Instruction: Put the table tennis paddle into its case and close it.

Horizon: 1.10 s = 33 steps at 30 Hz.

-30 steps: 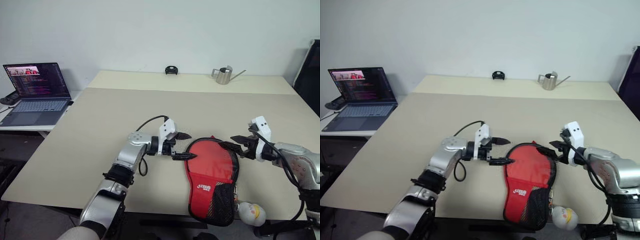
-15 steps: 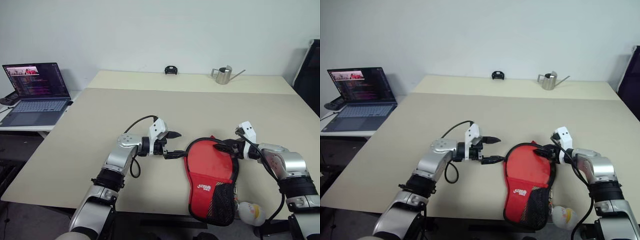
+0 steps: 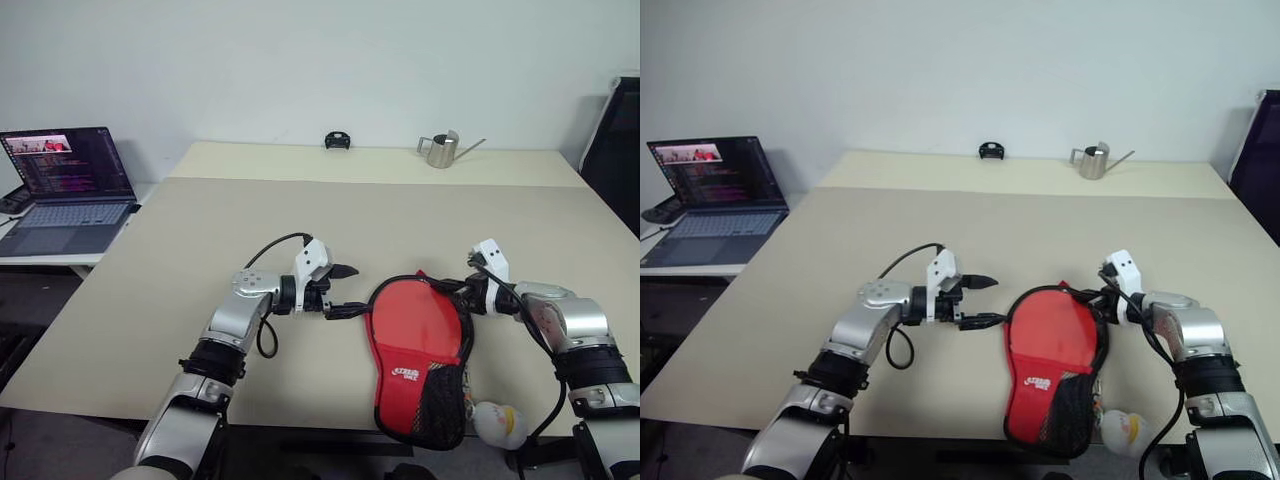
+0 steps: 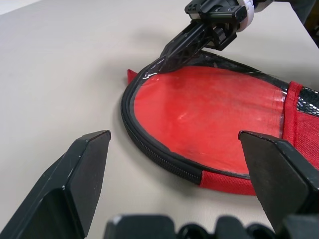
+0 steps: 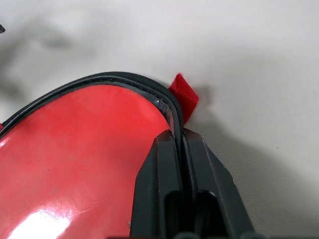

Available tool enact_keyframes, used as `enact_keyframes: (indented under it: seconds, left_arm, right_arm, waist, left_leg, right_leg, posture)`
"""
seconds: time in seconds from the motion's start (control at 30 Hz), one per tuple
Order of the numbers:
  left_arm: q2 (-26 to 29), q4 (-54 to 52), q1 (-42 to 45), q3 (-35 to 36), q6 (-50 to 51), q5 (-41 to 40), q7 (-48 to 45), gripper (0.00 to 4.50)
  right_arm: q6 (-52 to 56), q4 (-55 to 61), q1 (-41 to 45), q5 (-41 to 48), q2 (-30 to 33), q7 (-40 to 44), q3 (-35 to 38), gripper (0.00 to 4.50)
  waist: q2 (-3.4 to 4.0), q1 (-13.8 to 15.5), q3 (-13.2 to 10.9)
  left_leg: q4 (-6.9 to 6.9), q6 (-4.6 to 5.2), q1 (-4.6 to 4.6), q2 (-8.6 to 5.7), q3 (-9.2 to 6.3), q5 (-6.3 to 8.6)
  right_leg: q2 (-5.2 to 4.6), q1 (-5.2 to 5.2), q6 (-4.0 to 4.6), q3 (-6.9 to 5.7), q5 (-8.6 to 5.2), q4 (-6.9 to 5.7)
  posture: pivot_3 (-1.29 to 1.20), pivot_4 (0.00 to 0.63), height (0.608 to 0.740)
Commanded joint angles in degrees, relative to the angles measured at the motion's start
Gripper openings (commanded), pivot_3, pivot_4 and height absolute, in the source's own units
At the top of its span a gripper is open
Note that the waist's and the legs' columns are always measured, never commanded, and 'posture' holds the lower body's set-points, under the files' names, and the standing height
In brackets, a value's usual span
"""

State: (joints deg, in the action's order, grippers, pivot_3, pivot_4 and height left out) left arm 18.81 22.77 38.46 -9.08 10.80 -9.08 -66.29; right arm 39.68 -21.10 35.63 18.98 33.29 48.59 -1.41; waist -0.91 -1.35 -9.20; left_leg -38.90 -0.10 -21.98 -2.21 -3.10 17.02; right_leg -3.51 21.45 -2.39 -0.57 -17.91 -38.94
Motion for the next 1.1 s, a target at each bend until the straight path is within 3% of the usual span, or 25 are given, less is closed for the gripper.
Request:
enact_keyframes:
  seconds: [0.03, 0.33, 0.7, 0.8, 1.03, 1.1]
  left_arm:
    - [0.2, -2.1, 0.1, 0.4, -0.9, -1.0, 0.4, 4.50]
    - [0.4, -2.6, -0.4, 0.3, -0.9, -0.9, 1.0, 4.50]
    - [0.6, -3.5, -0.9, 0.1, -0.4, -0.8, 1.5, 4.50]
    - [0.5, -3.4, -0.7, -0.1, -0.5, -0.8, 1.4, 4.50]
    - [-0.1, -2.7, 0.0, -0.5, -0.8, -0.7, 1.4, 4.50]
    - [-0.5, -2.1, 0.5, -0.7, -1.0, -0.6, 1.3, 4.50]
  right_arm:
    - [-3.4, -2.9, 4.6, -1.8, -1.8, 1.3, -1.6, 0.03]
    - [-11.2, -17.0, 15.6, -7.0, -6.0, 3.4, -3.6, 0.03]
    - [-17.3, -26.4, 17.8, -12.9, -7.5, 2.1, -4.4, 0.03]
    - [-18.1, -28.0, 18.6, -13.3, -7.9, 1.0, -3.8, 0.70]
    - [-19.8, -31.0, 21.4, -11.7, -8.7, -2.4, 0.4, 3.03]
    - [-18.9, -30.3, 22.4, -9.4, -8.8, -3.0, 3.4, 3.03]
  waist:
    - [0.03, -0.5, 0.0]
    - [0.09, -1.0, -0.1]
    - [0.10, -0.5, -0.1]
    - [0.10, -0.5, -0.1]
    - [0.10, -0.6, -0.1]
    - [0.11, -0.6, -0.1]
  left_leg:
    - [0.00, -0.01, 0.01, 0.00, 0.00, 0.00]
    - [0.03, -0.14, 0.03, 0.02, 0.03, -0.08]
    - [0.03, -0.19, -0.12, 0.01, 0.04, -0.11]
    - [0.02, -0.23, -0.10, 0.01, 0.04, -0.13]
    - [0.02, -0.26, -0.09, 0.01, 0.04, -0.15]
    - [0.03, -0.26, -0.10, 0.01, 0.04, -0.15]
  right_leg:
    - [0.00, 0.00, 0.00, 0.00, 0.00, -0.01]
    - [0.02, 0.08, 0.03, 0.04, 0.02, -0.06]
    - [-0.01, 0.24, 0.03, 0.04, 0.02, -0.07]
    - [-0.01, 0.22, 0.04, 0.04, 0.04, -0.11]
    - [-0.01, 0.24, 0.06, 0.05, 0.05, -0.12]
    - [-0.01, 0.25, 0.06, 0.05, 0.05, -0.11]
  posture:
    - [0.00, 0.150, 0.740]
    - [0.00, 0.150, 0.740]
    - [0.00, 0.150, 0.740]
    - [0.00, 0.150, 0.740]
    - [0.00, 0.150, 0.740]
    - [0.00, 0.150, 0.740]
